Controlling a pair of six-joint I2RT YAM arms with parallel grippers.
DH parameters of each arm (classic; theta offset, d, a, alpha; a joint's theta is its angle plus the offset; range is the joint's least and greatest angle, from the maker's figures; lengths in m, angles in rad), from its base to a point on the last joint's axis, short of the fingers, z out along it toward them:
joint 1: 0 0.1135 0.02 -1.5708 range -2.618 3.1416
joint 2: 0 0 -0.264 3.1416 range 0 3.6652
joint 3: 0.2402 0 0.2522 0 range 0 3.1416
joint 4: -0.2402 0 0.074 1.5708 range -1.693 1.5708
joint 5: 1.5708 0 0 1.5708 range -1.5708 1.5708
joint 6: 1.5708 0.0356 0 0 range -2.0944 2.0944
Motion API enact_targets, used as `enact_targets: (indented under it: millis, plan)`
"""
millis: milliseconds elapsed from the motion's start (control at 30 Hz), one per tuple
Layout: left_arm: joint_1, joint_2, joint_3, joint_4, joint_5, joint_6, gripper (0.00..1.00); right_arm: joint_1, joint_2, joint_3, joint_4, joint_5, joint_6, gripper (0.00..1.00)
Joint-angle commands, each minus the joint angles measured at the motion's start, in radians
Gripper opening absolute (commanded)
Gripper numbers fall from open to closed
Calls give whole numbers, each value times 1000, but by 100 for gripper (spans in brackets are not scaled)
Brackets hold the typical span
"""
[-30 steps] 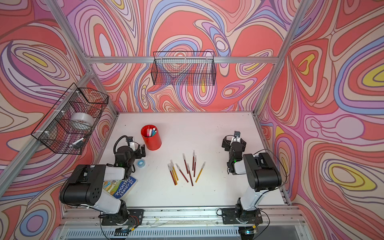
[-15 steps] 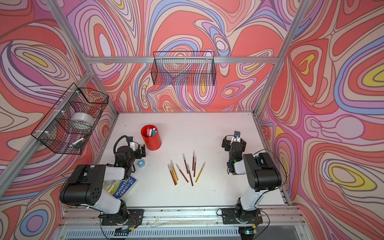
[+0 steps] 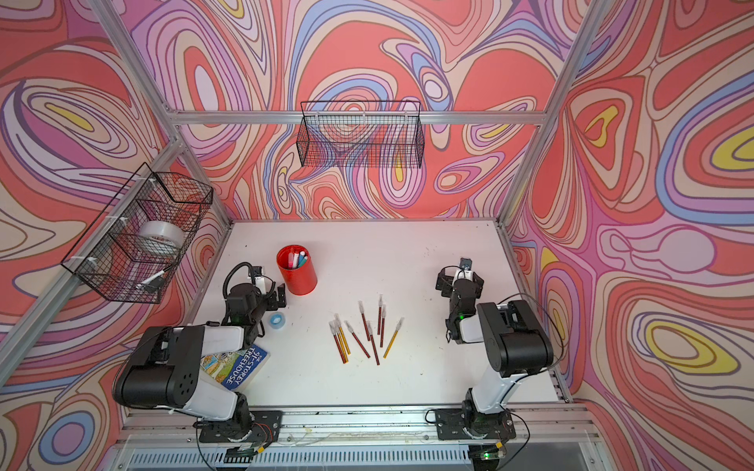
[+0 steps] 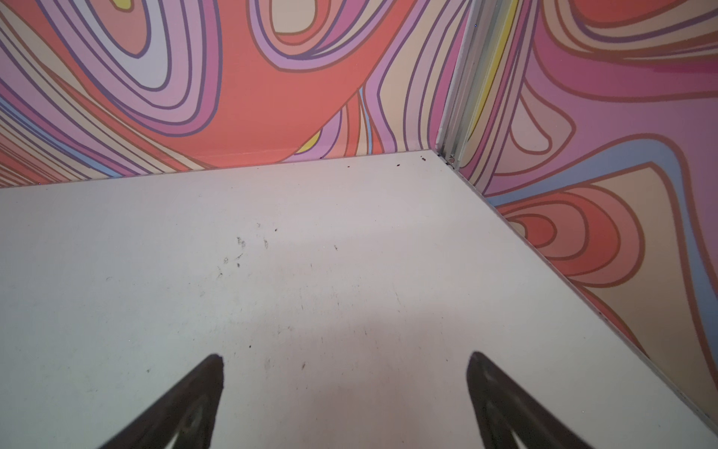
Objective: Remove protective caps from carving knives
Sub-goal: Pick up the carving knife from the center of the board.
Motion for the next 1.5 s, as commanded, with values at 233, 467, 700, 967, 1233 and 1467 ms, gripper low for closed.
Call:
enact_targets:
  millis: [233,467,700,967,1233,1467]
  plan:
    - [-69,-277,153,-328,-264,-205,100,124,-456,170,-605,266,67,98]
    - [-69,-411,62,-273,-226,-264,100,335,-605,248,-911,498,97,98]
    - [-69,-538,72,-416,-234,-364,100,465,-522,463,-1265,382,139,98]
    - [-114,-456,298,-687,-74,-500,86,485,-301,589,-1450,116,301,74]
    - [-461,-524,380,-900,-232,-478,85,485,-173,633,-1599,-115,458,18]
    - [-634,-535,371,-1026,-262,-530,83,484,-165,574,-1648,-297,508,25]
